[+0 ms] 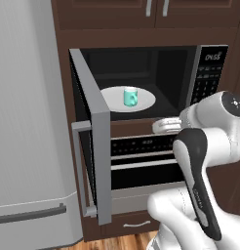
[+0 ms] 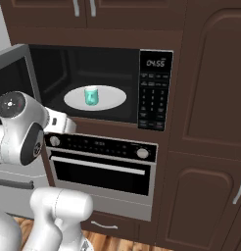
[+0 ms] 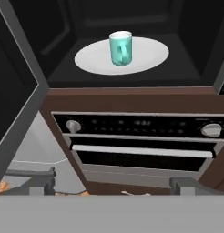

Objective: Pick the mug from the counter and place it inside the microwave. Then close the microwave.

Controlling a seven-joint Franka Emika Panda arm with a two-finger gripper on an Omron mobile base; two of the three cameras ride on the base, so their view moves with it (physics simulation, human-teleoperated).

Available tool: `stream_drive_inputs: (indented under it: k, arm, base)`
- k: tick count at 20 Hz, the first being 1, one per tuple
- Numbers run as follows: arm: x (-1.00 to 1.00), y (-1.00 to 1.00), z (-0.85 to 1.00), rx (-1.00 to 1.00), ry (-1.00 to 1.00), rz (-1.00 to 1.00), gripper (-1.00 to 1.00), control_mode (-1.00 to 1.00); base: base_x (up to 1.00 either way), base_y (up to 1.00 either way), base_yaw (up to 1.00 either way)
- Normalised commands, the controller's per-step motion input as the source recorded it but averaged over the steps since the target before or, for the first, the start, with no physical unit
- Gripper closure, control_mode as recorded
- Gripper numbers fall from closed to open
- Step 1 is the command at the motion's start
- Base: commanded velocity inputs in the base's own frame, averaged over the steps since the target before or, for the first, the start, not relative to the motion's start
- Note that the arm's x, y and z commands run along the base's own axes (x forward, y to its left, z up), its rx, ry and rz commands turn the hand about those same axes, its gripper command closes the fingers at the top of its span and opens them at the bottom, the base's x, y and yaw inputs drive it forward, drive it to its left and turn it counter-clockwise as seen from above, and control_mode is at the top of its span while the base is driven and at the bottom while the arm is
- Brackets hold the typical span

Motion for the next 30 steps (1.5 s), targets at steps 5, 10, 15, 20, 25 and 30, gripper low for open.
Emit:
stream_drive_inputs:
  k: [5, 10, 15, 20, 25, 30]
  arm:
    - [-0.01, -0.16, 0.14, 0.00, 0.31, 0.00, -1.00, -1.00]
    - [-0.12, 0.00, 0.01, 0.00, 0.01, 0.00, -1.00, -1.00]
    - [-0.44, 0.04, 0.04, 0.00, -0.16, 0.00, -1.00, -1.00]
    - [-0.55, 0.00, 0.21, 0.00, -0.13, 0.00, -1.00, -1.00]
    - [-0.56, 0.00, 0.23, -0.01, -0.03, 0.00, -1.00, -1.00]
    - [-0.57, 0.09, 0.23, -0.04, 0.00, 0.00, -1.00, -1.00]
  base:
    - [0.00, 0.00, 0.00]
    - [0.00, 0.00, 0.00]
    - [0.00, 0.00, 0.00]
    - [0.00, 0.00, 0.00]
    - [0.00, 0.00, 0.00]
    - [0.00, 0.00, 0.00]
